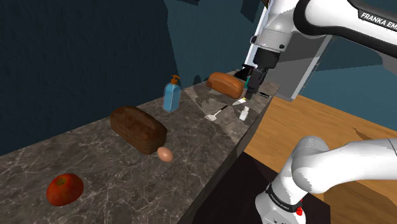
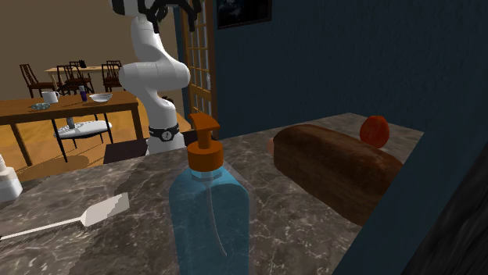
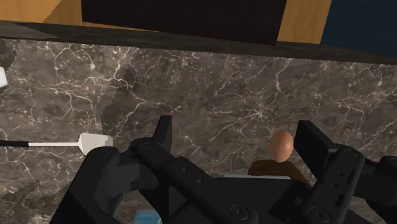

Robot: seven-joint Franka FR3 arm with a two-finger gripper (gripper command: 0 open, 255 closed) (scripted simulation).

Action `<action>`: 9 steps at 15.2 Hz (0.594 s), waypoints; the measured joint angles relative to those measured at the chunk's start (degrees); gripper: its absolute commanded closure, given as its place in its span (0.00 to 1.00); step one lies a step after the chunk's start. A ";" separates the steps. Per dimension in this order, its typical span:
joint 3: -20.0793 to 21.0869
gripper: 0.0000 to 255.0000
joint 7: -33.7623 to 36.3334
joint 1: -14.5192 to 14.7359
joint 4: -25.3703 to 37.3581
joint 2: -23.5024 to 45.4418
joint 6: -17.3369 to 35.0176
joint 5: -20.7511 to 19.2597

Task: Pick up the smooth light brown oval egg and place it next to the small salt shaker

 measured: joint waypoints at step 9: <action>5.58 0.00 4.05 1.43 -3.91 7.55 10.72 2.75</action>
